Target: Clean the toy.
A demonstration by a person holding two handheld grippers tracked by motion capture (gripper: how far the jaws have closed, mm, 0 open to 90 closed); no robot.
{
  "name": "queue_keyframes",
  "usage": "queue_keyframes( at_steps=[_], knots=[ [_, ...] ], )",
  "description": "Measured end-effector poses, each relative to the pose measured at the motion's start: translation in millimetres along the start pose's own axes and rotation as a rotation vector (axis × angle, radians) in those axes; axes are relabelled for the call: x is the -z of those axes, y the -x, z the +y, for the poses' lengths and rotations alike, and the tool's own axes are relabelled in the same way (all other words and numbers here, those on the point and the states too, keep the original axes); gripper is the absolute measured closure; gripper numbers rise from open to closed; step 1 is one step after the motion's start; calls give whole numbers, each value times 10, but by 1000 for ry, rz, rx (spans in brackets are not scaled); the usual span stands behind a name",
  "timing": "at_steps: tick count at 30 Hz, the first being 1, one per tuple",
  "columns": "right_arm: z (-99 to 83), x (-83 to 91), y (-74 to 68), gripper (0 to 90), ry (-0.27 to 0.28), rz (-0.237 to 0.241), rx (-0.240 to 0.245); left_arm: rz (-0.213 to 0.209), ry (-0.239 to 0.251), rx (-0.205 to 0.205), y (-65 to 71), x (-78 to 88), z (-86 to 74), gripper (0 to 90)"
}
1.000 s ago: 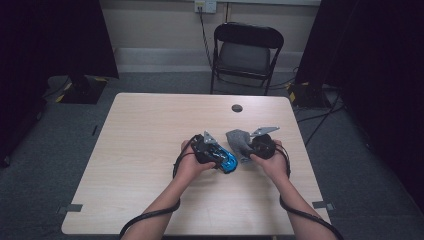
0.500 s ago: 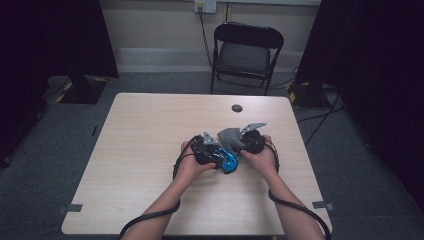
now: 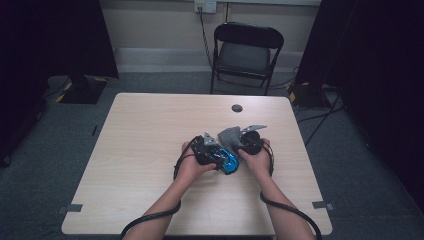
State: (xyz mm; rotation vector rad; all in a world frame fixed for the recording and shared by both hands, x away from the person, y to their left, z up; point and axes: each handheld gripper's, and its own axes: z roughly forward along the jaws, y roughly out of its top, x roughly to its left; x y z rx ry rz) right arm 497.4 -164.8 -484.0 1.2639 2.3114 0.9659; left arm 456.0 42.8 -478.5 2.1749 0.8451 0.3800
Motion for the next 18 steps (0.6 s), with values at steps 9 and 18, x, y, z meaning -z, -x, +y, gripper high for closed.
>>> queue_keyframes(
  at_steps=[9,18],
  knots=[
    [145,-73,-103,709,6,108,54,3,8,-8,-11,4,-14,155],
    [121,-94,-91,732,-10,127,94,-5,20,-4,-14,-2,-25,152]
  ],
)
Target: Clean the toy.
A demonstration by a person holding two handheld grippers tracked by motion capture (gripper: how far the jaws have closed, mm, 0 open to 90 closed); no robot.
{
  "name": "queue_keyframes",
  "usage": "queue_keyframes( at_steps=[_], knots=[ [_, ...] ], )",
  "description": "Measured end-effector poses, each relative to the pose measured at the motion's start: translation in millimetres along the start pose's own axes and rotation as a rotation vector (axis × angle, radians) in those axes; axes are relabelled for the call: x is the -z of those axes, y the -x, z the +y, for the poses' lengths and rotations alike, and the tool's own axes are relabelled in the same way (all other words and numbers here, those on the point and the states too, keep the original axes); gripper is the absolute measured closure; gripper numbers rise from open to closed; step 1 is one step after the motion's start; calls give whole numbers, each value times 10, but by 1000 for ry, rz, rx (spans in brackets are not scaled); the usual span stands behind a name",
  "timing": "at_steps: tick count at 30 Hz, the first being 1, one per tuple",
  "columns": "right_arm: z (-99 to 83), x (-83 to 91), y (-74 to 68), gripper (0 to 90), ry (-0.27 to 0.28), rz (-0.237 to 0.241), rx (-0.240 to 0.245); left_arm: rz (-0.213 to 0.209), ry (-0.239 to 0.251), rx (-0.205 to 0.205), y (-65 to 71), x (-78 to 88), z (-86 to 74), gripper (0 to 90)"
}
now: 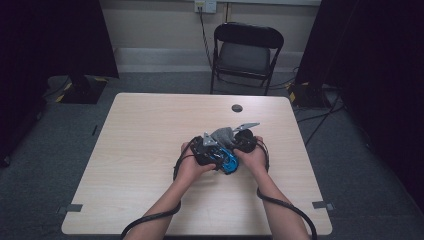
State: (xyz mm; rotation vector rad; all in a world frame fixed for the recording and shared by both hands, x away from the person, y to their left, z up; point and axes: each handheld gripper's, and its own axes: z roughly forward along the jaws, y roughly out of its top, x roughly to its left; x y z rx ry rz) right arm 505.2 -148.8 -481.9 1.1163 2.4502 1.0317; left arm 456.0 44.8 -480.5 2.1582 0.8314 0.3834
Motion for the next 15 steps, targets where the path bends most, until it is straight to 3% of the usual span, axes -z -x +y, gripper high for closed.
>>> queue_keyframes(
  at_steps=[15],
  knots=[
    [-93,140,114,735,-26,57,43,2,6,-4,-4,2,-10,147]
  ],
)
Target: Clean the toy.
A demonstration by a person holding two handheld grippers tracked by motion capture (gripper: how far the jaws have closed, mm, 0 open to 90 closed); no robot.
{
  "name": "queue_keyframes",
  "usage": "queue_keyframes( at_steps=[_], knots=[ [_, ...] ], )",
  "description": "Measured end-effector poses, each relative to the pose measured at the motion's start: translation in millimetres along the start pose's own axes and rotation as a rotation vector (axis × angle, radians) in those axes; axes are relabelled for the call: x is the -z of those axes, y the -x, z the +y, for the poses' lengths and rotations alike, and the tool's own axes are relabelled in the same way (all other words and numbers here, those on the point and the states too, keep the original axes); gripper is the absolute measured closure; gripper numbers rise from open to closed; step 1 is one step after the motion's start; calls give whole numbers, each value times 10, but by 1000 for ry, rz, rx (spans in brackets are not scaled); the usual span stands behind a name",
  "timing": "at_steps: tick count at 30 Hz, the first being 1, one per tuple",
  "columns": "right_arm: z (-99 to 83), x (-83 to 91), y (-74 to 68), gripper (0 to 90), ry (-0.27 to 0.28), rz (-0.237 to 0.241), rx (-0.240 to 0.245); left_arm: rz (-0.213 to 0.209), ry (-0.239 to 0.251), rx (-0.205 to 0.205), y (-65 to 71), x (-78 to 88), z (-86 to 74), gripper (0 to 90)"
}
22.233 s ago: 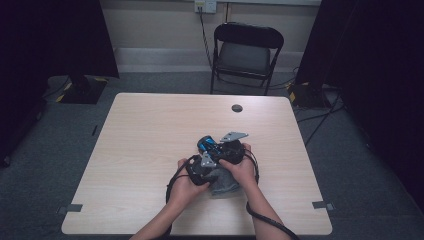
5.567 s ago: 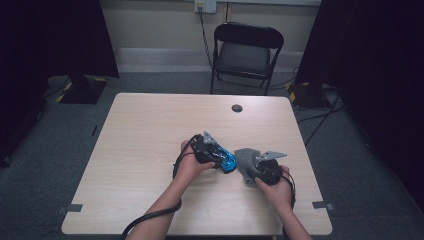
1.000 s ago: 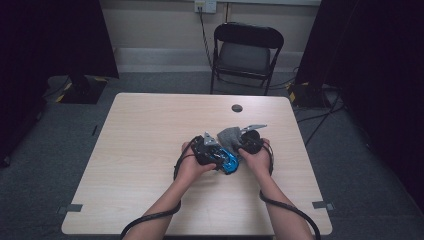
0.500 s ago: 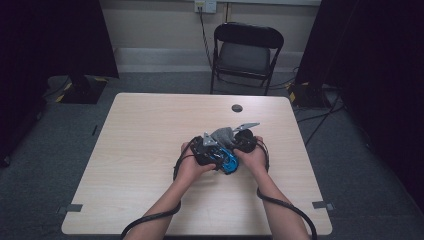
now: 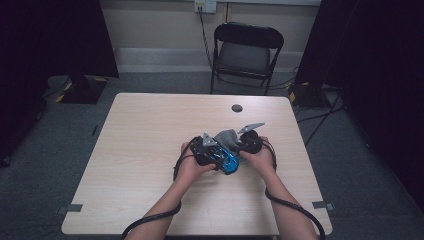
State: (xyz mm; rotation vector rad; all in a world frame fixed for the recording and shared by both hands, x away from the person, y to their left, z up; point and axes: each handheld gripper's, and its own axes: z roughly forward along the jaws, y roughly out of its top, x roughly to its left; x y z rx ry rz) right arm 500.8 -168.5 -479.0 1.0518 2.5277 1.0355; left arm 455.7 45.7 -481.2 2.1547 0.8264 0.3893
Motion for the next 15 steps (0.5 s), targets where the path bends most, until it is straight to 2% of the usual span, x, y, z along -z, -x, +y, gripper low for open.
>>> queue_keyframes(
  at_steps=[6,15],
  knots=[
    [-103,91,-9,735,7,-5,-7,1,-1,6,6,-5,6,147],
    [-225,247,-39,734,-1,-15,13,-4,-7,0,-8,-2,9,147]
  ],
)
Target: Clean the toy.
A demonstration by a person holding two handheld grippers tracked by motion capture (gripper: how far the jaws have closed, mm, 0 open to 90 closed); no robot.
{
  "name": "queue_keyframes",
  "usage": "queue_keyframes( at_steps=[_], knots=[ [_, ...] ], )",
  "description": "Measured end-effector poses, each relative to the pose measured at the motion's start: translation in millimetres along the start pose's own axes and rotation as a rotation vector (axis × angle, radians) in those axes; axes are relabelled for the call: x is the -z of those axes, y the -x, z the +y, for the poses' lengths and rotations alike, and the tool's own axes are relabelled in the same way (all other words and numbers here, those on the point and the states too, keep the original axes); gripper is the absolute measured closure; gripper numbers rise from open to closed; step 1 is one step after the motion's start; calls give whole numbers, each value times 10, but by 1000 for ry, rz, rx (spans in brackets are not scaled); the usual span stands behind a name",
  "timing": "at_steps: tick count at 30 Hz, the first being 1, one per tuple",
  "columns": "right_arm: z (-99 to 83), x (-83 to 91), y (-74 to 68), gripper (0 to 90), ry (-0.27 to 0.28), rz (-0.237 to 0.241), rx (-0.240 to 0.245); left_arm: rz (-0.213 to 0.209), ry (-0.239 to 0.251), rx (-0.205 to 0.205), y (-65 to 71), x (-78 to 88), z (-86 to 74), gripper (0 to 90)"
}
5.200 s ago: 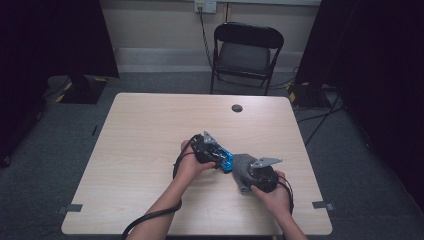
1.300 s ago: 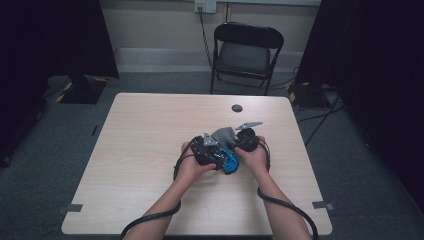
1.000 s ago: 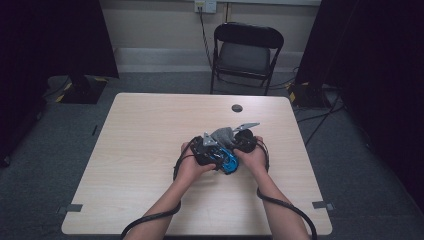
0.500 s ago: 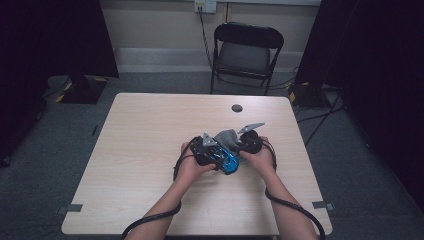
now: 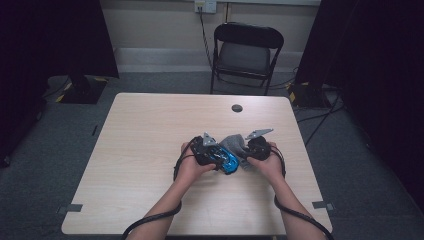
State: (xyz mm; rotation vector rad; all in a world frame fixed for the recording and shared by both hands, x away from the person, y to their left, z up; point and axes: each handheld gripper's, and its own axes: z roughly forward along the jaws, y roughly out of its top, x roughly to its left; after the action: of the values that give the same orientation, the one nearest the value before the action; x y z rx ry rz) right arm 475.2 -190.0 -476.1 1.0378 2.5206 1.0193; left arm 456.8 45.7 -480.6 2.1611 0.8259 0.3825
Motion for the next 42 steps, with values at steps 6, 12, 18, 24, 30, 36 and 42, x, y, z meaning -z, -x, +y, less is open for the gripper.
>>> queue_keyframes(
  at_steps=[6,12,18,24,30,36,42],
  knots=[
    [-117,99,-11,734,5,-4,-7,-1,-5,-2,-3,1,5,148],
    [-246,194,-13,733,13,2,-17,0,-2,-3,-4,1,2,148],
    [-373,285,-52,732,28,-1,-28,2,-2,-6,-3,2,3,148],
    [-472,361,-94,732,35,-5,-28,-2,-5,0,0,-1,8,148],
    [-547,443,-121,731,27,-7,-25,-1,-10,-2,0,0,13,148],
    [-644,522,-150,731,36,-11,-27,-1,-12,-2,-1,-1,16,148],
    [-698,597,-157,731,28,-13,-27,1,-15,-2,-2,-2,21,148]
  ],
)
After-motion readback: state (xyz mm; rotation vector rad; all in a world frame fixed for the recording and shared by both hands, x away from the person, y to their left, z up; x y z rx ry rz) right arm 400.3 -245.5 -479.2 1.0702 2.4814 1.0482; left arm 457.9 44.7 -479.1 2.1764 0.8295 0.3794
